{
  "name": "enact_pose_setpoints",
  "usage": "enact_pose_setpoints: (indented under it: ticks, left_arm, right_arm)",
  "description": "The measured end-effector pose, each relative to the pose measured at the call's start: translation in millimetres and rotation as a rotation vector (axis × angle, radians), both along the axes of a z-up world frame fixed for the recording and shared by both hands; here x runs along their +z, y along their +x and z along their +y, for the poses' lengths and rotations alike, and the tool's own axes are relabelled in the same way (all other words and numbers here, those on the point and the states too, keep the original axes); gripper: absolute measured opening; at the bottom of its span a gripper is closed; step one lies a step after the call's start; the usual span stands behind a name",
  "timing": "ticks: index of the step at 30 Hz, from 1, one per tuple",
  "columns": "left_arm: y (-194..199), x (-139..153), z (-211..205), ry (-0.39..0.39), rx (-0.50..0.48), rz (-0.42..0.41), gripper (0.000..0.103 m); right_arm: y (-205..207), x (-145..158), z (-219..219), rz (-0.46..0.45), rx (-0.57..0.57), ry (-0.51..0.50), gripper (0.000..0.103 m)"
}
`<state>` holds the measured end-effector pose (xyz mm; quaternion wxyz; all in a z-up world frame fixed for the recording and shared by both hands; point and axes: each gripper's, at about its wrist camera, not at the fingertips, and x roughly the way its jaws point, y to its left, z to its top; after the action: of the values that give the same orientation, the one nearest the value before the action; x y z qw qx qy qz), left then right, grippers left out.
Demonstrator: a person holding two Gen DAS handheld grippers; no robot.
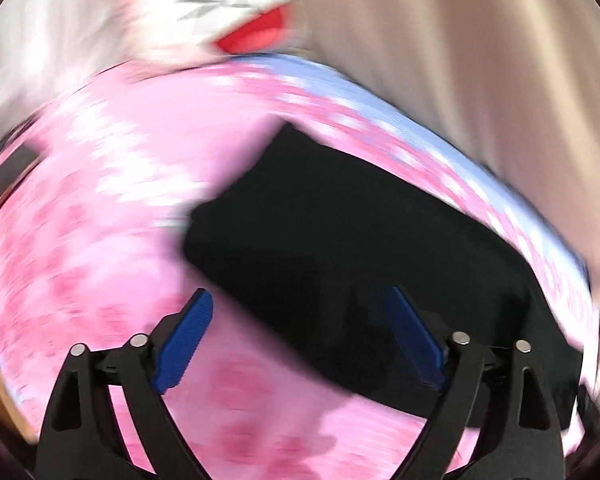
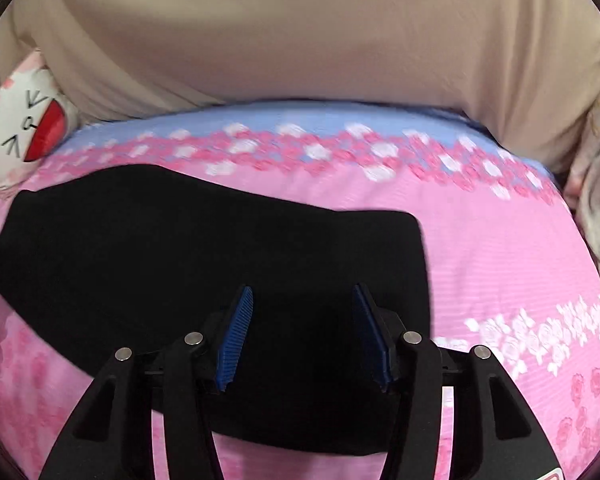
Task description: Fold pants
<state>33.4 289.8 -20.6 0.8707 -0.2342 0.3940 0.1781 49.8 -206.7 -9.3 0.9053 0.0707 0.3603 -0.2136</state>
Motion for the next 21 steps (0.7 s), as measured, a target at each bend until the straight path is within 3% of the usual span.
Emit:
enact_pose_setpoints:
  ticks: [2, 4, 9, 12, 15, 19, 20, 21]
  left_arm:
    - [-10.7, -5.4, 30.7, -0.063, 0.086, -0.016, 0.094]
    - [-10.4, -15.3, 49.0, -0.124, 0.109, 0.002, 0.094]
    - [12.2, -40.3, 54.0, -0.216, 0.053, 0.034, 0.097]
    - [32.4, -42.2, 50.3, -0.175, 0.053, 0.025, 0.098]
    - [43.7, -43.6, 45.0, -0.122, 0.056, 0.016, 0.098]
    - [59.8, -45.1, 30.8, -0.047, 0.038, 0.004, 0.096]
    - [62.6, -45.4, 27.2, -0.027, 0.039, 0.002, 0.091]
    - [64.6, -45.4, 23.6, -0.001, 0.040, 0.000, 0.086]
  right_arm:
    - [0.6, -0.1, 11.3, -0.019, 0.011, -0.010, 0.051]
    - [0.6, -3.3, 16.2, -0.026, 0.000, -0.014, 0.051]
    - [-10.2, -4.0, -2.7, -0.023, -0.061, 0.037, 0.052]
    - [-27.4, -1.9, -20.8, -0.040, -0.122, 0.057, 0.072]
    - [-50.5, -6.9, -48.9, -0.048, -0.185, 0.135, 0.073]
    - [-54.2, -37.4, -76.5, -0.036, -0.129, 0.389, 0.073]
    - [-52.5, -41.8, -74.6, -0.039, -0.117, 0.398, 0.073]
    - [-50.9, -42.3, -69.2, -0.064, -0.111, 0.355, 0.065]
